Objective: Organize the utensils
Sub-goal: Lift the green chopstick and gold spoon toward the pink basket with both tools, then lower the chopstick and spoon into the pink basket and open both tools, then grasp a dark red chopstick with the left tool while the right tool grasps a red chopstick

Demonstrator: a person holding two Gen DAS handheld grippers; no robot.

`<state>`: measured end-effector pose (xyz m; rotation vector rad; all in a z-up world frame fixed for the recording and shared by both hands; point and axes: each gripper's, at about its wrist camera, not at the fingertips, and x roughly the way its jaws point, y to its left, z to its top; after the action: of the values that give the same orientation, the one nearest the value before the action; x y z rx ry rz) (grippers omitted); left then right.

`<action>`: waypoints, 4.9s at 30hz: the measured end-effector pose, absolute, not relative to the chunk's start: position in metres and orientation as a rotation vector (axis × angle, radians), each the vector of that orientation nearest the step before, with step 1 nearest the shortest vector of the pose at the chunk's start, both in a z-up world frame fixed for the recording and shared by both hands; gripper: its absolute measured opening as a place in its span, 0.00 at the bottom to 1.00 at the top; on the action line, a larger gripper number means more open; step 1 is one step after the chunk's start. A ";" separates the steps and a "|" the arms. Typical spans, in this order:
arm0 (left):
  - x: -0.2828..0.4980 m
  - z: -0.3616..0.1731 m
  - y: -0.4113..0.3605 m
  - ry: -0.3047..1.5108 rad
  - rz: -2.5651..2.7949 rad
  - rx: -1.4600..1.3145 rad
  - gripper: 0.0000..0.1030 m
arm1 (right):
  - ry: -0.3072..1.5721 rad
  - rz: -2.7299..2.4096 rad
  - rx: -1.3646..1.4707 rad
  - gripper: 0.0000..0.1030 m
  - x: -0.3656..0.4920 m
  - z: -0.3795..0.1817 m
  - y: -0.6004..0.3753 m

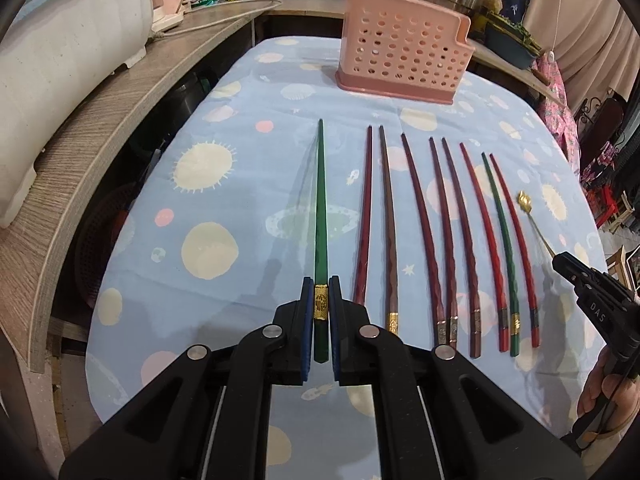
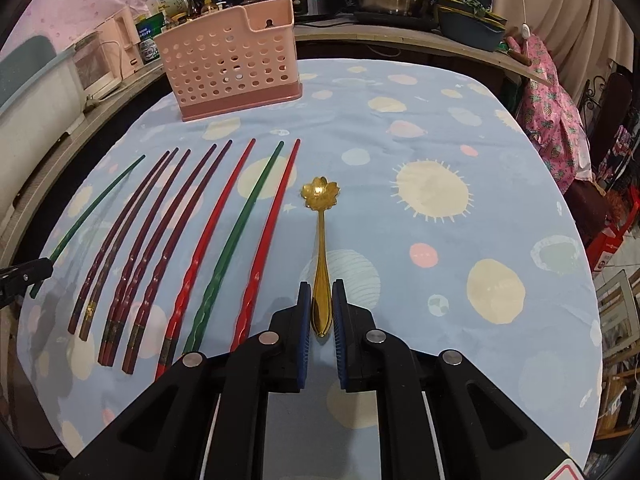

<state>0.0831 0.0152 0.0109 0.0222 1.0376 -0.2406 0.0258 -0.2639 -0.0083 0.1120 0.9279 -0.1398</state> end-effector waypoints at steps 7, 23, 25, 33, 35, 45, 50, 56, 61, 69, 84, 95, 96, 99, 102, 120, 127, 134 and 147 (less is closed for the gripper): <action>0.088 0.041 0.018 0.984 -0.235 -0.001 0.07 | 0.889 -0.157 0.123 0.10 0.028 0.010 -0.275; 0.129 0.094 0.006 0.884 -0.223 -0.008 0.07 | 0.780 -0.161 0.161 0.02 0.065 0.052 -0.302; 0.138 0.101 0.003 0.867 -0.221 -0.004 0.07 | 0.773 -0.163 0.161 0.02 0.072 0.055 -0.305; 0.173 0.145 -0.006 0.795 -0.239 -0.024 0.07 | 0.717 -0.128 0.201 0.02 0.098 0.083 -0.315; 0.181 0.164 -0.009 0.754 -0.243 -0.023 0.07 | 0.683 -0.115 0.215 0.02 0.108 0.100 -0.318; 0.228 0.260 -0.033 0.550 -0.264 -0.047 0.07 | 0.543 -0.025 0.238 0.02 0.173 0.173 -0.314; 0.256 0.274 -0.048 0.509 -0.267 -0.046 0.07 | 0.559 -0.009 0.225 0.02 0.214 0.178 -0.306; 0.288 0.257 -0.063 0.520 -0.268 -0.035 0.07 | 0.626 -0.001 0.214 0.02 0.250 0.157 -0.300; 0.302 0.254 -0.067 0.531 -0.271 -0.049 0.07 | 0.667 0.005 0.207 0.02 0.265 0.139 -0.296; 0.303 0.274 -0.071 0.477 -0.286 -0.039 0.07 | 0.696 0.007 0.218 0.02 0.277 0.123 -0.293; 0.329 0.206 -0.080 0.616 -0.262 -0.005 0.07 | 0.741 0.000 0.218 0.02 0.288 0.103 -0.292; 0.328 0.197 -0.079 0.635 -0.259 -0.010 0.07 | 0.742 0.001 0.214 0.02 0.289 0.101 -0.293; 0.328 0.197 -0.079 0.637 -0.260 -0.010 0.07 | 0.742 0.000 0.213 0.02 0.289 0.101 -0.293; 0.328 0.193 -0.080 0.641 -0.259 -0.010 0.07 | 0.745 -0.002 0.210 0.02 0.290 0.101 -0.294; 0.328 0.191 -0.079 0.643 -0.258 -0.013 0.07 | 0.747 -0.003 0.210 0.02 0.292 0.100 -0.295; 0.271 0.186 -0.039 0.614 -0.172 -0.048 0.60 | 0.609 -0.041 0.234 0.61 0.219 0.149 -0.295; 0.219 0.161 -0.030 0.657 -0.194 -0.010 0.60 | 0.639 -0.054 0.244 0.62 0.159 0.137 -0.286; 0.174 0.124 -0.016 0.717 -0.198 0.009 0.60 | 0.693 -0.081 0.226 0.62 0.100 0.106 -0.272; 0.112 0.053 0.018 0.818 -0.154 0.023 0.60 | 0.825 -0.111 0.160 0.62 0.019 0.034 -0.248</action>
<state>0.1116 0.0185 0.0530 0.0230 0.8180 -0.1539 0.0193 -0.2481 0.0340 0.1603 0.8253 -0.1112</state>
